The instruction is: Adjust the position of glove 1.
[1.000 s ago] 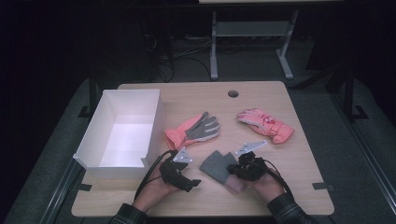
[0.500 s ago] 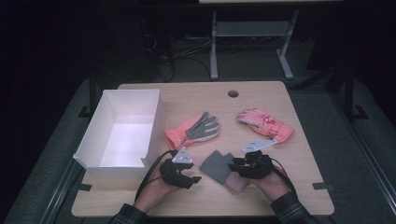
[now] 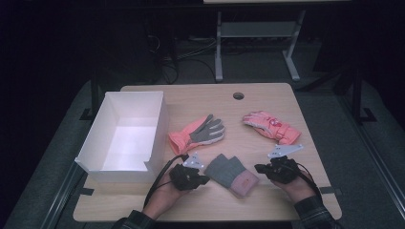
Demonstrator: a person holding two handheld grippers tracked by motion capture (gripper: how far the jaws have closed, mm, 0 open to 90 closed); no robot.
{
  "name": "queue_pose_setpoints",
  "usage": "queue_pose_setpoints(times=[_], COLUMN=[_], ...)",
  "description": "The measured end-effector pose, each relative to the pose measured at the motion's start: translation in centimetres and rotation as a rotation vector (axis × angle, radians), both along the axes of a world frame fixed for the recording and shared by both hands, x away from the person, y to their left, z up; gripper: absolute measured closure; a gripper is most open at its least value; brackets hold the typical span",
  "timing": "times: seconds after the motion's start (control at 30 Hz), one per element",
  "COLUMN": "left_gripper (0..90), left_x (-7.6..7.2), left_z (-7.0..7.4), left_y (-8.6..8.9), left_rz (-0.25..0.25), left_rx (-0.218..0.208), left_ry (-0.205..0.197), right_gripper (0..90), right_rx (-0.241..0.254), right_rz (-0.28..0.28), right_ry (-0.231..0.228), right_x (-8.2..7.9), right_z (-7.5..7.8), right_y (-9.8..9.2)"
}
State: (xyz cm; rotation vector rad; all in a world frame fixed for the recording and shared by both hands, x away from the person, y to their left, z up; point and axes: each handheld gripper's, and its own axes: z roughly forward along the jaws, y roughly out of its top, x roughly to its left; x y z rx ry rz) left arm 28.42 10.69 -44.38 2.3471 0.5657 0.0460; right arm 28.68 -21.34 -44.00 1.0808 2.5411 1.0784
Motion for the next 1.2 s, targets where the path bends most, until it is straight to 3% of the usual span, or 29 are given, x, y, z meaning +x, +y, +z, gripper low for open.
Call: queue_pose_setpoints(times=[0.17, 0.37, 0.43, 0.5, 0.53, 0.63, 0.9, 1.2], left_gripper=[89.7, 89.7, 89.7, 89.6, 89.7, 89.7, 89.7, 89.7], left_x=[0.3, 1.6, 1.8, 2.1, 2.1, 2.6, 3.6, 4.8], left_z=[-0.1, -0.6, -0.8, -0.8, -0.9, -0.9, -0.8, -0.6], left_y=[-1.1, -1.4, -1.5, -1.5, -1.7, -2.0, -2.6, -3.0], left_rz=[-0.01, 0.018, 0.04, 0.027, 0.04, 0.03, 0.055, 0.047], left_rx=[0.008, 0.007, -0.015, 0.006, -0.005, 0.017, 0.001, 0.018], left_ry=[-0.006, 0.013, 0.026, 0.02, 0.026, 0.017, 0.013, -0.006], right_gripper=[90.0, 90.0, 90.0, 90.0, 90.0, 90.0, 90.0, 90.0], right_rx=[-0.002, -0.008, -0.012, -0.01, -0.01, -0.008, -0.003, -0.001], right_rz=[0.024, 0.07, 0.072, 0.077, 0.078, 0.083, 0.125, 0.182], right_ry=[0.014, 0.039, 0.045, 0.049, 0.052, 0.059, 0.059, 0.074], right_x=[0.3, 0.2, 0.1, 0.0, -0.1, -0.4, -1.3, -2.1], right_z=[-0.6, -1.2, -1.2, -1.2, -1.2, -1.2, -1.2, -1.2], right_y=[-0.1, 0.6, 0.7, 0.8, 0.8, 0.9, 1.0, 2.5])
